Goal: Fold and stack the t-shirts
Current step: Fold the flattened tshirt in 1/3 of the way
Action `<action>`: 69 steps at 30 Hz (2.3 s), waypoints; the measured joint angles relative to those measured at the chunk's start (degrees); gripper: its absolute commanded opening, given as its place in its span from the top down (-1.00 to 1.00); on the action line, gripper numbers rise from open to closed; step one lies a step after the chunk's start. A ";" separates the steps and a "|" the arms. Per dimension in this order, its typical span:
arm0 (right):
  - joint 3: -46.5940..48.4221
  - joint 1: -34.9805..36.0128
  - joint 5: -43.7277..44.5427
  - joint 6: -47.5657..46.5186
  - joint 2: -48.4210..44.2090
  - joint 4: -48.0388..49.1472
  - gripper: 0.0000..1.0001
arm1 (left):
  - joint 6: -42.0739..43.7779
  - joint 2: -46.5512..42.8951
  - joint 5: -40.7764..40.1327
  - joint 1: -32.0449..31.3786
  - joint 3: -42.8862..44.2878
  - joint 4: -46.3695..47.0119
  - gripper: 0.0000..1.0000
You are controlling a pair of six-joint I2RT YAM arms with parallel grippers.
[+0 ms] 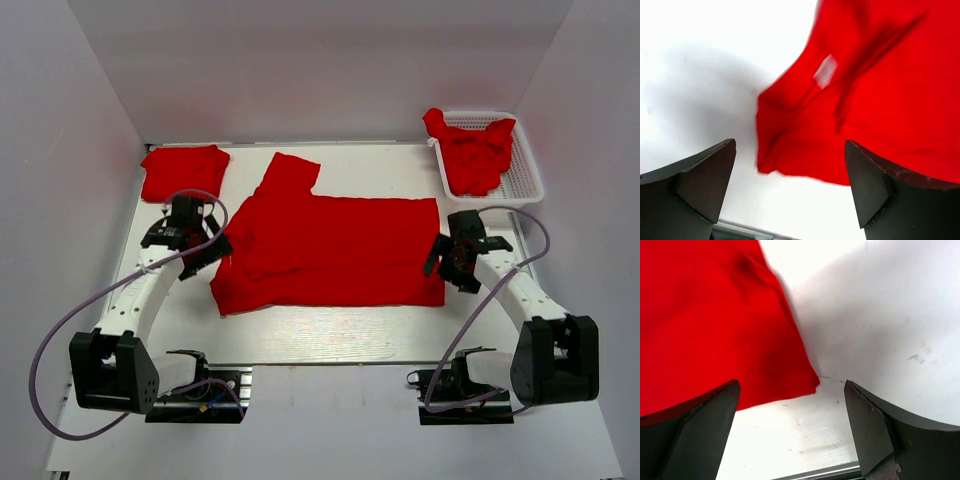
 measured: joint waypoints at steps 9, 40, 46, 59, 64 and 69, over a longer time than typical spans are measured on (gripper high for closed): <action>10.21 0.00 1.16 -4.52 -4.39 0.66 -0.81 | 7.63 2.49 7.21 -0.09 5.79 5.18 -0.99; 10.01 0.00 0.52 -6.49 -2.75 3.45 -0.81 | 6.80 17.90 10.25 -11.23 -2.27 16.92 -0.02; 9.44 0.00 0.98 -7.04 -2.75 3.45 -0.81 | 5.64 18.58 9.42 -11.80 -2.25 17.42 0.45; 8.50 0.00 1.18 -7.43 -2.75 3.50 -0.81 | 5.33 18.58 9.20 -12.46 1.51 15.69 1.00; 8.50 0.00 1.25 -7.50 -2.69 3.61 -0.81 | 5.53 20.02 9.31 -12.52 6.54 16.00 1.00; 8.50 0.00 1.62 -7.52 -2.45 3.65 -0.81 | 6.71 26.56 9.94 -12.55 12.76 17.59 1.00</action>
